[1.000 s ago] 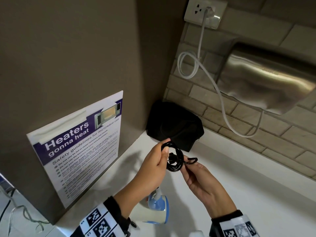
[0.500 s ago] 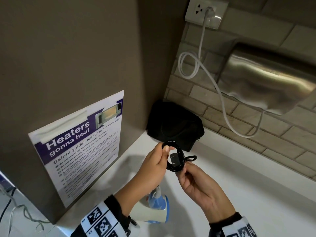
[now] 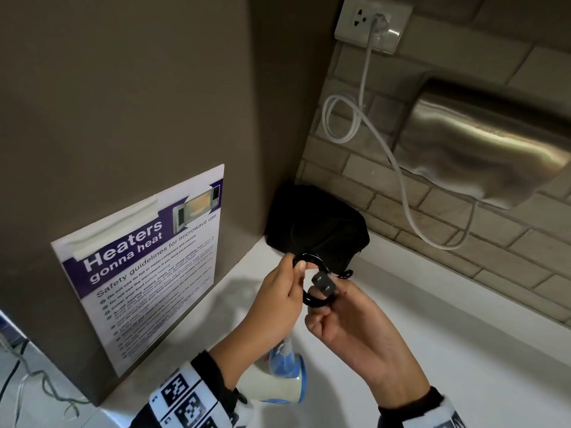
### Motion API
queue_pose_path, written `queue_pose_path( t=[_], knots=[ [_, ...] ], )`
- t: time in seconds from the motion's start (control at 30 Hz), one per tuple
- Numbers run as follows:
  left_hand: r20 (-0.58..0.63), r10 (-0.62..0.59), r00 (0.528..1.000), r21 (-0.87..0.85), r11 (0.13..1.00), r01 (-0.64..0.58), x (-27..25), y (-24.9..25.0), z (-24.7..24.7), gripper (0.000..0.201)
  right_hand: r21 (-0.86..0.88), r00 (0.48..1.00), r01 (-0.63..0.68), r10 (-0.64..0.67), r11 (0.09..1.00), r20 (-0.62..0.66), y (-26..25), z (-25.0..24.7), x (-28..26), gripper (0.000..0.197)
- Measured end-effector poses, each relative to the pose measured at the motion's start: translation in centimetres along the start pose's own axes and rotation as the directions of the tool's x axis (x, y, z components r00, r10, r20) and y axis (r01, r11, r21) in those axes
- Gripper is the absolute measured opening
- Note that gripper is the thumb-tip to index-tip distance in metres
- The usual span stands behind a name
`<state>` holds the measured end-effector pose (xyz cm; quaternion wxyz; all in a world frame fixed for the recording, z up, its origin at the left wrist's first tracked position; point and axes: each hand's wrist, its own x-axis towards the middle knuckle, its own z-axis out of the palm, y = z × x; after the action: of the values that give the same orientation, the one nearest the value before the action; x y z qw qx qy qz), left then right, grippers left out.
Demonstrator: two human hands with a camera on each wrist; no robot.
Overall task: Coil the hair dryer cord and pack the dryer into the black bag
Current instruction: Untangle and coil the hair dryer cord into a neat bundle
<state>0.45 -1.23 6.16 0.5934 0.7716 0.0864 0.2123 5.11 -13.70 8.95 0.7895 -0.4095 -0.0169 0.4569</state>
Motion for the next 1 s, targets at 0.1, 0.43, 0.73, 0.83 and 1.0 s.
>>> queue_pose_path(
  t=[0.1, 0.43, 0.73, 0.83, 1.0],
  knots=[
    [0.017, -0.017, 1.000, -0.023, 1.000, 0.017, -0.3, 0.0, 0.4, 0.023, -0.176, 0.996, 0.013, -0.029, 0.984, -0.090, -0.2, 0.6, -0.3, 0.005],
    [-0.020, -0.117, 0.993, -0.131, 0.985, 0.114, 0.0, -0.5, 0.4, 0.023, -0.332, 0.998, -0.001, -0.022, 0.943, -0.067, 0.3, 1.0, -1.1, 0.034],
    [-0.013, -0.279, 0.960, -0.257, 0.929, 0.267, 0.2, -0.6, 0.0, 0.030, -0.491, 0.999, 0.028, -0.032, 0.871, -0.001, 0.3, 0.6, -1.6, 0.046],
    [0.015, -0.307, 0.952, -0.331, 0.896, 0.295, 0.3, -0.7, -0.1, 0.034, -0.528, 0.999, 0.036, -0.027, 0.849, 0.024, 0.4, 0.5, -1.9, 0.045],
    [0.068, -0.335, 0.940, -0.519, 0.793, 0.320, 0.3, -0.7, -0.2, 0.034, -0.533, 0.999, 0.044, -0.027, 0.845, 0.040, 0.6, 0.6, -2.5, 0.038]
  ],
)
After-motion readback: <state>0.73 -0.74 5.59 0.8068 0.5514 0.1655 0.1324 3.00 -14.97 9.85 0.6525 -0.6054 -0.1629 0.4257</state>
